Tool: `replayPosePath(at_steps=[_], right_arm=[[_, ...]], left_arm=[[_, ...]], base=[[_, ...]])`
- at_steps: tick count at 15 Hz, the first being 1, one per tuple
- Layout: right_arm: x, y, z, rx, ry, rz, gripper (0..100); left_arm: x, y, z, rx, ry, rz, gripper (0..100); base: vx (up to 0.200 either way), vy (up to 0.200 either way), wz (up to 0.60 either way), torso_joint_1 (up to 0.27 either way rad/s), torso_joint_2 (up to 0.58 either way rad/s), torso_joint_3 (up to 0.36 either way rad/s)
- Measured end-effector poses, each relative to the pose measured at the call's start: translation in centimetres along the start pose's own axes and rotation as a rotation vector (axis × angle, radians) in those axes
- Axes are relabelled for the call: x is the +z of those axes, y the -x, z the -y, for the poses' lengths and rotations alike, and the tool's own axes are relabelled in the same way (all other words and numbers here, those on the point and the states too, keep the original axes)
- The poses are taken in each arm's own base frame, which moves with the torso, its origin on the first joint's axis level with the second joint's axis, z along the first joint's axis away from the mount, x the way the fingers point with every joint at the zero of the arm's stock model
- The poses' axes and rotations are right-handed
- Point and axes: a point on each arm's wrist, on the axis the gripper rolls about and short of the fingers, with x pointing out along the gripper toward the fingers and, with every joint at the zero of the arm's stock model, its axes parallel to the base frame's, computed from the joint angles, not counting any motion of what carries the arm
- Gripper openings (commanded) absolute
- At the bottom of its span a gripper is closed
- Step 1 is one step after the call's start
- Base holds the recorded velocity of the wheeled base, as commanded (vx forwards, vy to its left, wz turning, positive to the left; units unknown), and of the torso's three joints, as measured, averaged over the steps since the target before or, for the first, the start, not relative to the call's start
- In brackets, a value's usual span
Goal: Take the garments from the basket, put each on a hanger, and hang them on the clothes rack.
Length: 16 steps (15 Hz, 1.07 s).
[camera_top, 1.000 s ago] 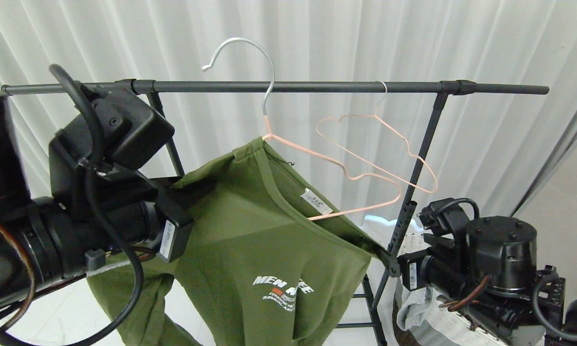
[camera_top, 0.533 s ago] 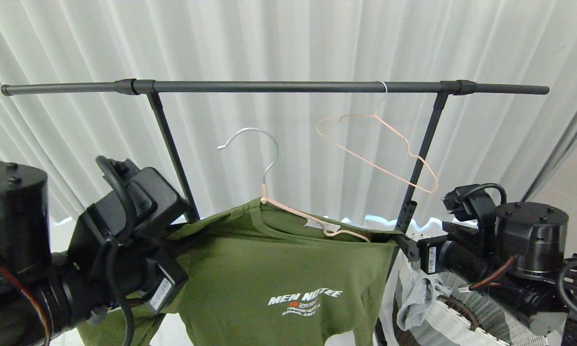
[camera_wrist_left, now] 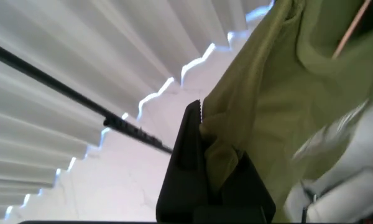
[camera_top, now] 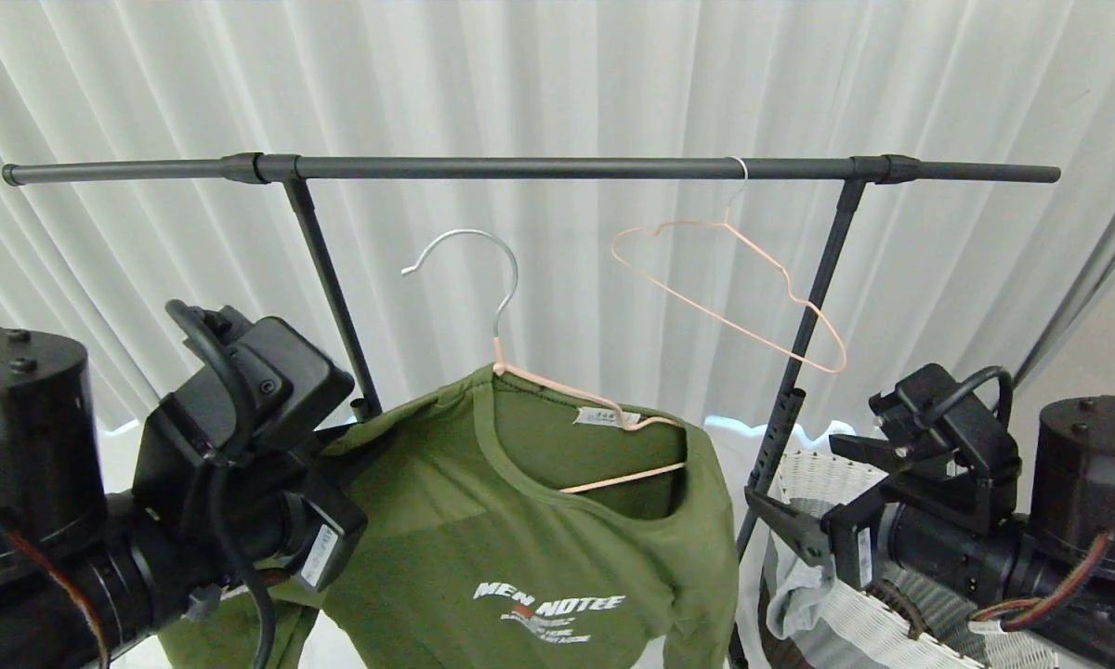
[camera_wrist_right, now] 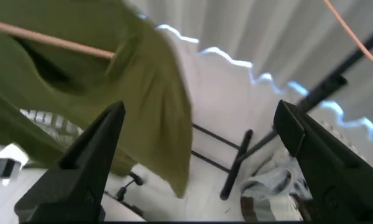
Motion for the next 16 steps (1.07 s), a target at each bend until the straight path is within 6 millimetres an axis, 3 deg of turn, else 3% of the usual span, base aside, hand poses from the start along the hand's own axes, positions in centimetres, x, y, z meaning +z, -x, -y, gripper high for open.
replayPosePath(at_steps=[5,8,12,16], right_arm=[[1.5,1.0,-0.4,0.128,0.107,0.025,100],[3.7,1.3,-0.6,0.250,0.179,-0.007,100],[6.5,1.8,-1.0,0.423,0.288,-0.005,100],[7.5,1.7,-1.6,0.588,0.358,-0.019,100]], left_arm=[[-1.9,0.2,1.1,-0.079,0.018,0.103,0],[-2.6,0.3,1.4,-0.116,0.015,0.122,0],[-2.2,0.3,1.4,-0.151,0.010,0.179,0],[-1.6,0.5,1.6,-0.180,0.006,0.233,0]], base=[[0.000,0.000,0.00,0.000,0.00,0.000],[0.000,0.000,0.00,0.000,0.00,0.000],[0.000,0.000,0.00,0.000,0.00,0.000],[0.000,0.000,0.00,0.000,0.00,0.000]])
